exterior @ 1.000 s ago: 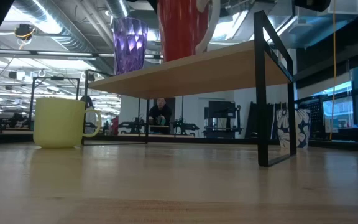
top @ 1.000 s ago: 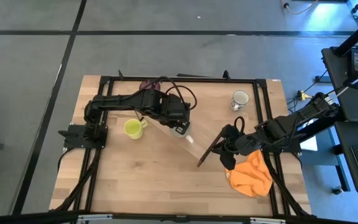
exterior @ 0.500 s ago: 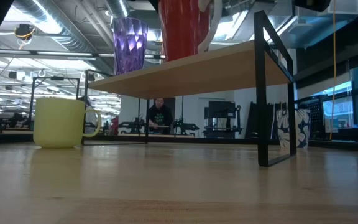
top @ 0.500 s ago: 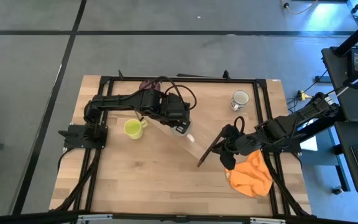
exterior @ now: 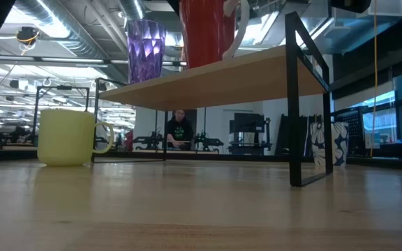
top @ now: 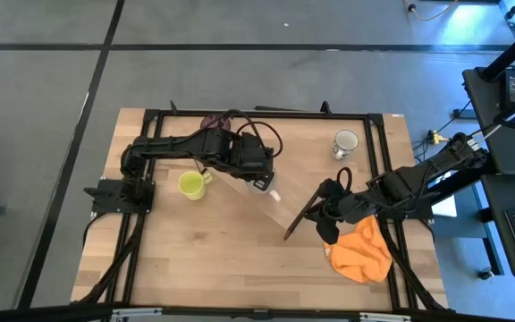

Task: Stack small to large cups/mugs on shelf
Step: Put the orange mug on the shelf

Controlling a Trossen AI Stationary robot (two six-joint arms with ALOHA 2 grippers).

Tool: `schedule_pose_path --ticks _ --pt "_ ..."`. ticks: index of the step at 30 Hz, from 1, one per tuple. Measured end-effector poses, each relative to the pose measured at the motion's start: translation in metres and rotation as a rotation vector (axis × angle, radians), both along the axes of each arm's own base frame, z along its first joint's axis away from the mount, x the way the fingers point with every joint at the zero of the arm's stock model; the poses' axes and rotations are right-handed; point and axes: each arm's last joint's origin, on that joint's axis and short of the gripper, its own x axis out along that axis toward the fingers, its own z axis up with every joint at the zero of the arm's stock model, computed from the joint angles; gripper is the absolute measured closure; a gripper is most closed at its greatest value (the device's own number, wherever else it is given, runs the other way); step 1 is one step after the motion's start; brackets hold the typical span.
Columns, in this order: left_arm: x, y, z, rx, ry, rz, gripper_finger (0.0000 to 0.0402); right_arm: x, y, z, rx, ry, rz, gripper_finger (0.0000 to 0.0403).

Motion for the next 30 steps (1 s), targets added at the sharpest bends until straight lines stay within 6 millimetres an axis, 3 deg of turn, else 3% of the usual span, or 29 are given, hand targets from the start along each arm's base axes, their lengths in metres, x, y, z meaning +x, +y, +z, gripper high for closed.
schedule_pose_path --ticks 8,30 --pt "0.001 -0.003 0.002 0.006 -0.007 -0.053 0.0346 0.0 0.0 0.0 0.001 0.0 -0.001 0.0317" --pt "-0.013 0.0 0.017 0.076 -0.063 0.013 0.0344 0.0 0.0 0.0 0.001 0.003 0.002 0.0317"
